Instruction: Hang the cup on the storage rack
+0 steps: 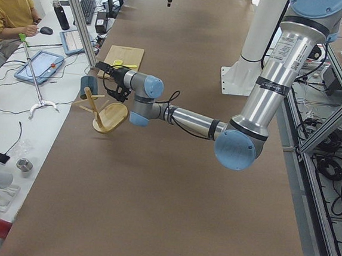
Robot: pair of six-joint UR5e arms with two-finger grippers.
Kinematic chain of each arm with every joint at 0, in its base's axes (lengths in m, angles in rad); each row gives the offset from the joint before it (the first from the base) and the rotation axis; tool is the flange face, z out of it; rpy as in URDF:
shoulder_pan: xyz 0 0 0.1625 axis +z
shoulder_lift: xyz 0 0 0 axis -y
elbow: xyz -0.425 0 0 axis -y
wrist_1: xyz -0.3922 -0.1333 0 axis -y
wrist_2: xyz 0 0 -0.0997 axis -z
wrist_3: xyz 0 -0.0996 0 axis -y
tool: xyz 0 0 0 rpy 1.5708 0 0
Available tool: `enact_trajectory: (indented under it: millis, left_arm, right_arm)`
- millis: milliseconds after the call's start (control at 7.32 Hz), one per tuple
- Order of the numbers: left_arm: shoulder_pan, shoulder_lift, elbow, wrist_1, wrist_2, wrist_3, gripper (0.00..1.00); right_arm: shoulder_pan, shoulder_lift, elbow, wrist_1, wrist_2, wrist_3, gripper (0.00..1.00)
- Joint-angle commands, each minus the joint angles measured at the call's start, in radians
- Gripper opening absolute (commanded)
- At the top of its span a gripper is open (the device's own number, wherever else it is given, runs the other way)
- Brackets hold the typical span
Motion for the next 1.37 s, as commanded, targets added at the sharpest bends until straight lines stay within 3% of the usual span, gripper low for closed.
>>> enact_trajectory:
  millis: [0, 137, 410, 546, 820, 1093, 1229]
  left_arm:
    - [-0.011, 0.1, -0.027, 0.0, -0.012, 0.291, 0.98]
    - [-0.043, 0.137, -0.029, -0.002, -0.048, 0.351, 0.98]
    - [-0.132, 0.227, -0.046, 0.009, -0.191, 0.765, 0.98]
    - [-0.155, 0.255, -0.04, 0.014, -0.2, 0.934, 0.98]
    - [-0.207, 0.304, -0.044, 0.111, -0.222, 1.333, 0.98]
    - [-0.261, 0.4, -0.044, 0.199, -0.242, 1.878, 0.98]
    - [-0.288, 0.404, -0.046, 0.261, -0.298, 1.967, 0.98]
  right_arm:
    - [0.021, -0.02, -0.003, -0.003, 0.006, -0.015, 1.0]
    - [0.033, -0.029, -0.003, -0.003, 0.006, -0.015, 1.0]
    - [0.089, -0.041, -0.005, -0.005, 0.01, -0.027, 1.0]
    - [0.119, -0.055, -0.01, -0.005, 0.009, -0.05, 1.0]
    - [0.223, -0.058, -0.11, 0.0, 0.032, -0.202, 1.0]
    - [0.334, -0.069, -0.218, 0.001, 0.105, -0.394, 1.0]
    - [0.366, -0.081, -0.258, 0.001, 0.108, -0.476, 1.0]
